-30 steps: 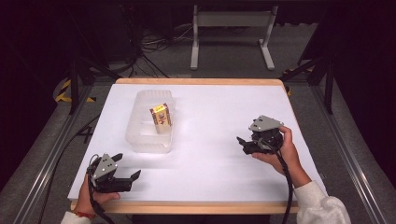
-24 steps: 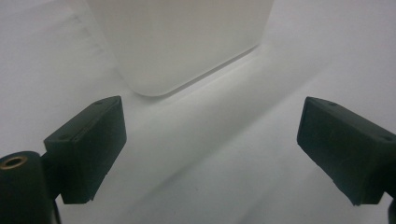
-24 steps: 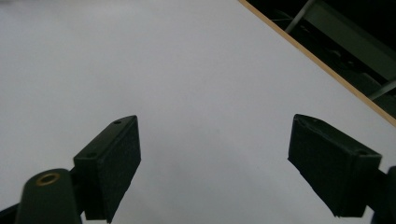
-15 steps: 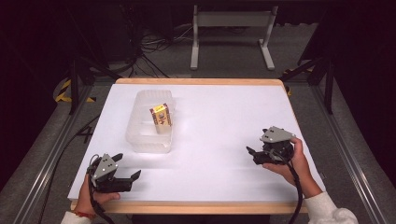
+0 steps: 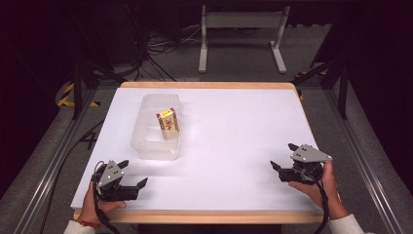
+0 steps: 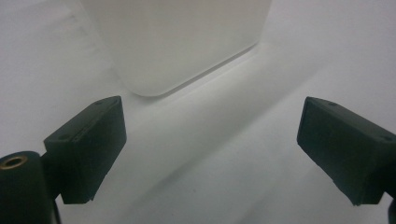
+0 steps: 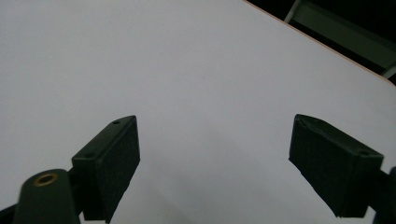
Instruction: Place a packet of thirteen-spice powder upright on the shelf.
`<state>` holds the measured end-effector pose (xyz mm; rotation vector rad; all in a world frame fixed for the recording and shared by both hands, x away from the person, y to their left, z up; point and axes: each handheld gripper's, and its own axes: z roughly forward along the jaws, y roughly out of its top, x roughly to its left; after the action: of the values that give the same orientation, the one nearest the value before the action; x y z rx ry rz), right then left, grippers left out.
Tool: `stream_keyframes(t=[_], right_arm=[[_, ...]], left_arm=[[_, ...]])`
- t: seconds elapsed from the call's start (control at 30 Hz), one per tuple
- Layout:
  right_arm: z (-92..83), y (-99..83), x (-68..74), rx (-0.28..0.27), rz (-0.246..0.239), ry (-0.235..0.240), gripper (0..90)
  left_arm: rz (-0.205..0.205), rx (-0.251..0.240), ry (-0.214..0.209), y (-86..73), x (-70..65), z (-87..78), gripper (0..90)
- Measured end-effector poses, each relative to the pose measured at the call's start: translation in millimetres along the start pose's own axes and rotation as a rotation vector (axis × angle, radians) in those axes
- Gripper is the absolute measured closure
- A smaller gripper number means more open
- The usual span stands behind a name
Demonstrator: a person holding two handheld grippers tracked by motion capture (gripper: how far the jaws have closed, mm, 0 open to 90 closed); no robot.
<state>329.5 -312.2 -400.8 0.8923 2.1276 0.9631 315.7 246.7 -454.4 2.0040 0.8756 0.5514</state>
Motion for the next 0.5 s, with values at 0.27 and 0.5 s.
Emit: stream_keyframes(t=[0.27,0.5], right_arm=[[-10.1,-19.6,-2.2,-0.02,0.034,-0.006,16.6],[-20.2,-40.3,-6.1,-0.041,0.069,-0.03,16.3]], left_arm=[[-0.001,-0.003,-0.004,0.0,0.3,-0.1,8.9],[0.0,-0.015,-0.007,0.4,0.1,-1.0,8.8]])
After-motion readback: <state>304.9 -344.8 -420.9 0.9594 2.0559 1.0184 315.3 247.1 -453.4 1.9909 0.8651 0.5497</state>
